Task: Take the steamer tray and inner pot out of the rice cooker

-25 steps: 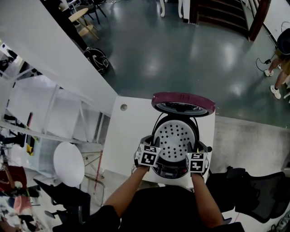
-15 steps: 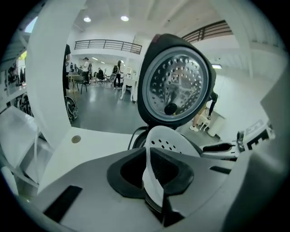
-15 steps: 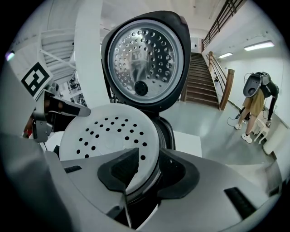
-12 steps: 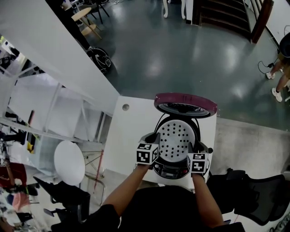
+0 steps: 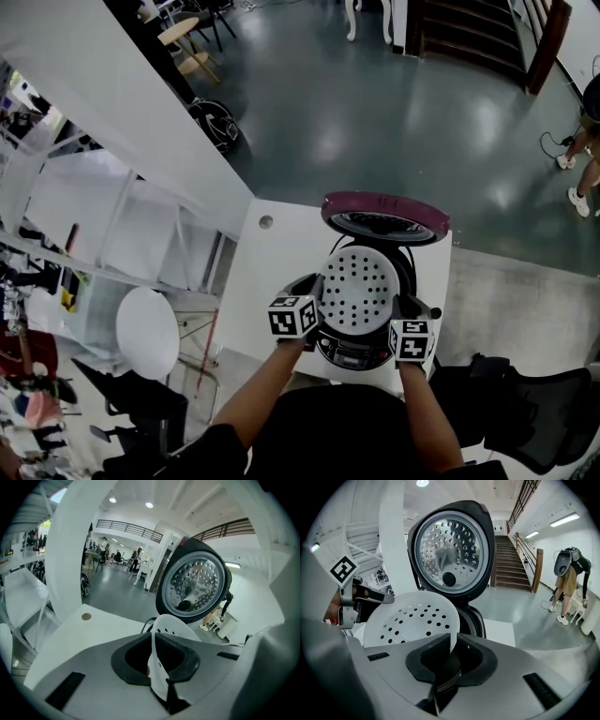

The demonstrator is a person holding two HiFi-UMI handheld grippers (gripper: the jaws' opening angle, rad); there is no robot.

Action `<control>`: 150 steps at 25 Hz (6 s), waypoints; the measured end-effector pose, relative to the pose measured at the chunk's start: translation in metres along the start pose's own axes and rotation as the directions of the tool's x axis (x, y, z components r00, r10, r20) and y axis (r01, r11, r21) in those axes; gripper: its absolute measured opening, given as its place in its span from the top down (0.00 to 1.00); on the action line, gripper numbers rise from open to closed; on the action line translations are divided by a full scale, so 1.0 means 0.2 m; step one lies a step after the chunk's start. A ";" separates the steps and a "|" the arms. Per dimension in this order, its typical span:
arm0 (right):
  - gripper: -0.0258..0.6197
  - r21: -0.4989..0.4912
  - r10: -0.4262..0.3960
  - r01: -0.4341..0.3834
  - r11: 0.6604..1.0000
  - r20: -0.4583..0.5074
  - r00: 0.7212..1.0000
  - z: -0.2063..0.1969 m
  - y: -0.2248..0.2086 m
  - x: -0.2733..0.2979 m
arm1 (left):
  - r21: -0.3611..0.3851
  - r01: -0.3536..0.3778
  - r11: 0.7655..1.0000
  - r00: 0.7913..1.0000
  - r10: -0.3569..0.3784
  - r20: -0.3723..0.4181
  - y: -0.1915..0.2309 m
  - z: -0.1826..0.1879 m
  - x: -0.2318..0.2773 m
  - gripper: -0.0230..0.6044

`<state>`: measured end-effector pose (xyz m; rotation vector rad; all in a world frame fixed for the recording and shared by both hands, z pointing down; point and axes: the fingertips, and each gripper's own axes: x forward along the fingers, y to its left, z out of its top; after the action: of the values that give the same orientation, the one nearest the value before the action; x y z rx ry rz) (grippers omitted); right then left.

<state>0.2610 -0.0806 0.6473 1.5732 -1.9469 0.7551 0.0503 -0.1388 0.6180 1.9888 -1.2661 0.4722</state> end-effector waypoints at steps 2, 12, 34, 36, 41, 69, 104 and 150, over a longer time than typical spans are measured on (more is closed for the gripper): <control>0.92 -0.004 0.011 -0.011 1.000 0.010 1.000 0.01 0.01 -0.01 | -0.012 -0.010 1.000 1.000 0.010 0.012 0.01 0.00 -0.02 0.93; 0.94 -0.029 0.112 -0.110 0.994 0.094 0.989 0.14 0.14 -0.04 | -0.121 -0.054 0.991 0.995 0.064 0.078 0.19 0.03 -0.17 0.93; 0.94 -0.085 0.140 -0.130 0.988 0.123 0.982 0.37 1.02 0.07 | -0.288 0.017 0.957 0.993 0.018 0.117 1.14 0.07 -0.49 0.93; 0.94 -0.095 0.154 -0.142 0.985 0.125 0.980 0.37 1.11 0.10 | -0.277 0.017 0.961 0.994 0.013 0.108 1.21 0.04 -0.49 0.93; 0.94 -0.137 0.190 -0.174 0.975 0.110 0.976 0.34 1.36 0.17 | -0.271 0.041 0.962 0.995 -0.014 0.102 1.36 -0.07 -0.45 0.92; 0.94 -0.087 0.107 -0.103 0.991 0.046 0.993 0.15 1.41 0.08 | -0.232 -0.130 0.964 0.987 0.102 -0.128 1.78 -0.68 -0.01 0.91; 0.94 0.127 -0.022 -0.005 0.992 0.209 0.978 0.11 0.39 -0.32 | -0.010 0.109 0.994 0.985 -0.107 0.135 0.49 -0.04 -0.31 0.96; 0.80 -0.256 -0.230 0.185 0.949 -0.157 0.961 -0.13 -0.12 0.09 | 0.010 0.110 0.994 0.992 -0.110 0.058 0.07 -0.18 -0.20 0.96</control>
<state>0.2818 -0.0788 0.6800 1.4765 -1.6396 0.5353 0.0225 -0.0896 0.6218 2.0793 -1.1838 0.3670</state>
